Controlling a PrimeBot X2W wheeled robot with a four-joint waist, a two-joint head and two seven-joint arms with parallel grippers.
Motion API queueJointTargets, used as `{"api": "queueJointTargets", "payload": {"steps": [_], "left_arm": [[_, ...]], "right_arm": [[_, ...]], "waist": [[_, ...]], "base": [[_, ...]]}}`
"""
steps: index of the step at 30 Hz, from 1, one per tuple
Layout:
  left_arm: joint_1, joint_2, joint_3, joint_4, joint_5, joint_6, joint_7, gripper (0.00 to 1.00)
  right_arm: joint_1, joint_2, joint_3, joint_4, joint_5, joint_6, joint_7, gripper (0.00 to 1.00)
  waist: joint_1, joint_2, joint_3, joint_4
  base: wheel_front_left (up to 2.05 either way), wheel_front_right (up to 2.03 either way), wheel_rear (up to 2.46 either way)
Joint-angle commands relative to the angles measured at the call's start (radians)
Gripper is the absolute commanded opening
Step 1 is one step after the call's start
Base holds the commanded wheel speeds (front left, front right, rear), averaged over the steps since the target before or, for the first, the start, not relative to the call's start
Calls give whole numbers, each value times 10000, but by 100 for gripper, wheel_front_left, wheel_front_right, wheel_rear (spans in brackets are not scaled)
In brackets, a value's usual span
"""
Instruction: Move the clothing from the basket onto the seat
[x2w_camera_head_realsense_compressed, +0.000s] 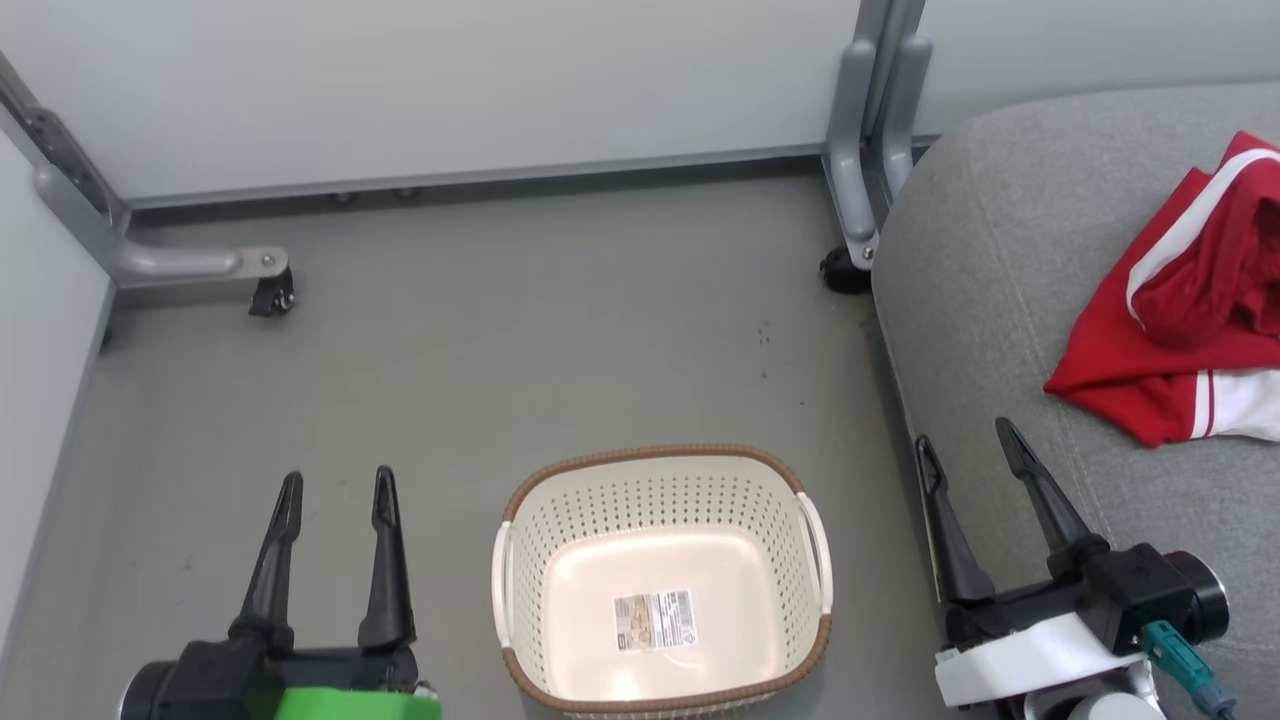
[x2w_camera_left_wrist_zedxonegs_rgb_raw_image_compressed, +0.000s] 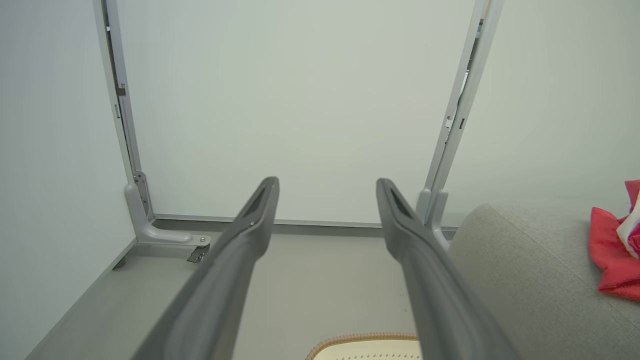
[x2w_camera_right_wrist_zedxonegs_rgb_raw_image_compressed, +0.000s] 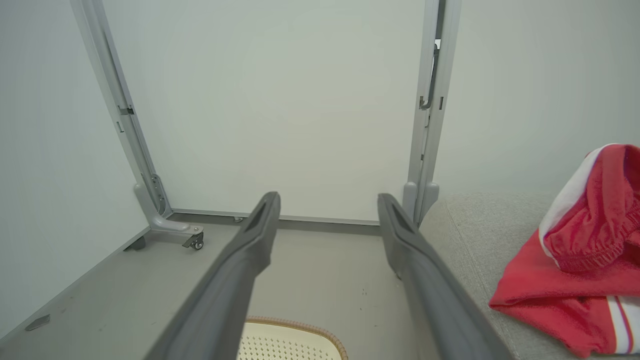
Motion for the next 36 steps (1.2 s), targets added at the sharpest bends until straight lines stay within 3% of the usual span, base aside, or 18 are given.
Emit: {"api": "queueJointTargets", "payload": {"steps": [1, 12, 30, 31, 36], "left_arm": [[358, 5, 79, -4, 116, 0, -1, 100], [1487, 5, 227, 592, 164, -33, -3, 100], [1142, 4, 341, 851, 576, -317, -3, 100], [1284, -6, 314, 840, 519, -271, 2, 0], [1349, -15, 242, 1283, 462, -265, 2, 0]], "right_arm": [[272, -32, 10, -50, -80, -14, -30, 100], [1132, -34, -38, 151, -79, -14, -30, 100], [1001, -32, 129, 507, -52, -14, -30, 100], [1032, 2, 148, 488, -87, 0, 0, 0], [1072, 31, 190, 930, -82, 0, 13, 0]], "waist": [[1, 0, -914, 118], [1, 0, -1550, -184], [1, 0, -1575, -233], [1, 0, -1573, -234], [1, 0, -1568, -236]], "base": [[0, 0, 0], [0, 0, 0], [0, 0, 0], [0, 0, 0], [0, 0, 0]]}}
